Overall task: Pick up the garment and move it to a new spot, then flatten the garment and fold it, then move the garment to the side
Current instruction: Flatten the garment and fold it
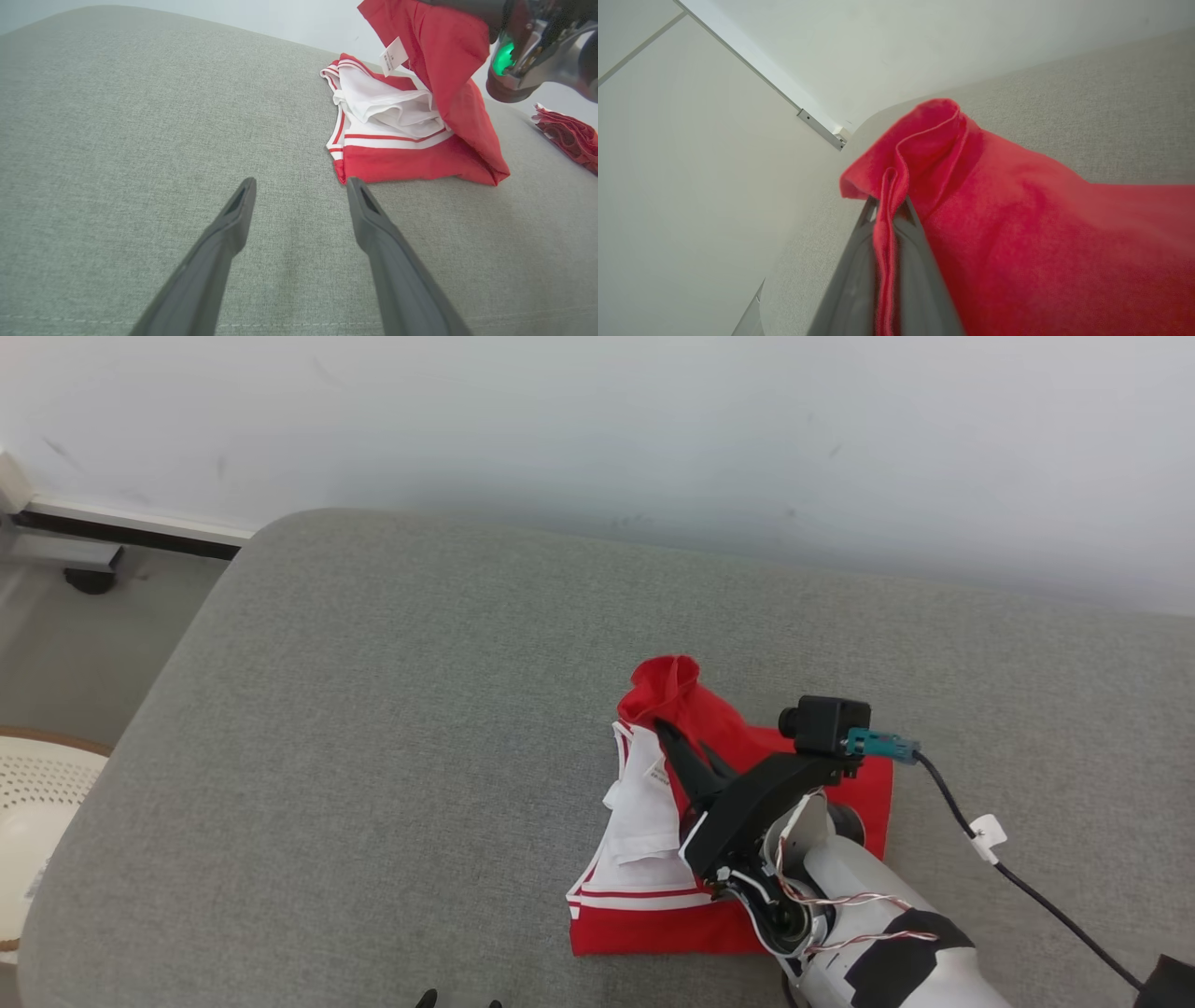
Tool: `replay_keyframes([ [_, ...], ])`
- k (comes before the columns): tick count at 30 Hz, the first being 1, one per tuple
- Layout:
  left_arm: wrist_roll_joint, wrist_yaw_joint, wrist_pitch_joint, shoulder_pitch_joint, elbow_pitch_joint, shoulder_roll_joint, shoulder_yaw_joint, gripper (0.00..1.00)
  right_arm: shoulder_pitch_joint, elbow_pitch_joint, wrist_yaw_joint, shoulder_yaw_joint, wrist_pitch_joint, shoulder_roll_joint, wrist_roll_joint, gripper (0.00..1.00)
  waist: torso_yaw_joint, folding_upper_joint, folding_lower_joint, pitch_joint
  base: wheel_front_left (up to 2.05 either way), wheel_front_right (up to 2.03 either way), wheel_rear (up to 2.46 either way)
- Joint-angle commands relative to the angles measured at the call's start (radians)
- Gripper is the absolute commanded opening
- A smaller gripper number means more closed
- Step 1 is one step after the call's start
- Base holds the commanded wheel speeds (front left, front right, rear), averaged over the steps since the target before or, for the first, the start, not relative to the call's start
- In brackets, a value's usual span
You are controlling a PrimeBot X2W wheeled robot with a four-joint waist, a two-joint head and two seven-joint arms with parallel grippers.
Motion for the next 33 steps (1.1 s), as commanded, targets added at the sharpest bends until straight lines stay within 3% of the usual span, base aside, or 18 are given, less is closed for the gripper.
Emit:
replay_keyframes([
  [1,-0.010,-0.001,-0.001,-0.003,0.005,0.001,-0.001,1.00,-0.014,0.014,0.000,0.009,-0.005,0.011,0.009,0.00,0.011,0.0000,0.0001,0.001,0.00,0.00,0.00],
  [8,-0.015,-0.002,-0.002,-0.011,0.011,0.000,-0.004,1.00,-0.037,0.112,0.000,0.057,-0.002,0.031,0.035,0.00,0.026,0.0000,0.0001,0.011,0.00,0.00,0.00],
  [11,-0.016,0.001,-0.003,-0.011,0.011,0.000,-0.001,1.00,-0.041,0.135,0.000,0.080,0.006,0.034,0.053,0.47,0.023,0.0000,0.0001,0.014,0.00,0.00,0.00],
  [12,-0.017,0.003,-0.003,-0.010,0.011,0.000,0.001,1.00,-0.043,0.138,0.000,0.087,0.004,0.035,0.060,0.69,0.020,0.0000,0.0001,0.014,0.00,0.00,0.00],
  [13,-0.017,0.003,-0.003,-0.009,0.011,0.000,0.002,1.00,-0.045,0.136,0.000,0.093,-0.004,0.035,0.069,1.00,0.017,0.0000,0.0001,0.014,0.00,0.00,0.00],
  [23,-0.011,0.010,-0.006,0.000,0.000,0.008,0.015,1.00,-0.073,0.027,0.000,0.141,-0.137,0.030,0.134,1.00,-0.054,0.0000,0.0001,0.011,0.00,0.00,0.00],
  [33,-0.007,0.025,-0.009,0.015,-0.024,0.016,0.041,1.00,-0.045,-0.005,0.000,0.101,-0.211,-0.093,0.027,1.00,-0.193,0.0000,0.0001,0.001,0.00,0.00,0.00],
])
